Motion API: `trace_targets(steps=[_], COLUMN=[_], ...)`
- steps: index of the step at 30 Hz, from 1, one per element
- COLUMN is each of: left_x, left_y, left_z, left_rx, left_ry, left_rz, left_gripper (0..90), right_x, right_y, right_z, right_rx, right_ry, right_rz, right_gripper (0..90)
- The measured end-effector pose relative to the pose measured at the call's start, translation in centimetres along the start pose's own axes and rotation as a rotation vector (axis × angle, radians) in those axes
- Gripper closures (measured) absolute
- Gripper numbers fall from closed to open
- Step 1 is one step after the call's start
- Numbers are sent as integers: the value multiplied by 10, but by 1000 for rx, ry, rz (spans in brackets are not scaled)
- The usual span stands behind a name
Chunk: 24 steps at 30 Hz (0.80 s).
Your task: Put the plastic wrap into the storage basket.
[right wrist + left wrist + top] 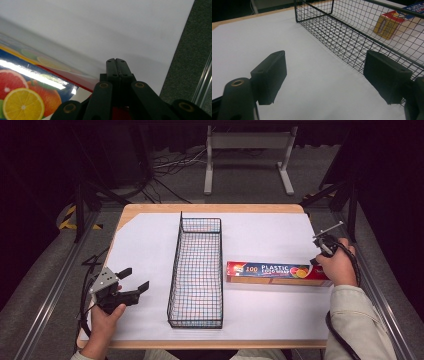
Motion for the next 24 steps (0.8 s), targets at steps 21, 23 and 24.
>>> trace_targets(steps=[21, 23, 24], left_x=[1, 2, 1], left_y=[3, 3, 3], left_z=[-6, -6, -6], left_rx=[-1, 0, 0], left_ry=[-14, -12, -12], left_rz=[3, 4, 3], left_gripper=[197, 197, 197], right_x=[-29, -26, -26], right_y=[-61, -56, -53], right_z=[21, 24, 27], right_rx=[-145, -98, -65], right_ry=[97, 62, 50], right_rz=[85, 75, 70], right_gripper=[900, 900, 900])
Point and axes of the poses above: each handheld gripper's, and its own axes: z roughly backward along the jaws, y roughly out of its top, x roughly to its right, the point moved 8 cm from there along -z, roughly forward along the jaws, and after that the axes turned 2 degrees about -x, right-handed, at the moved point
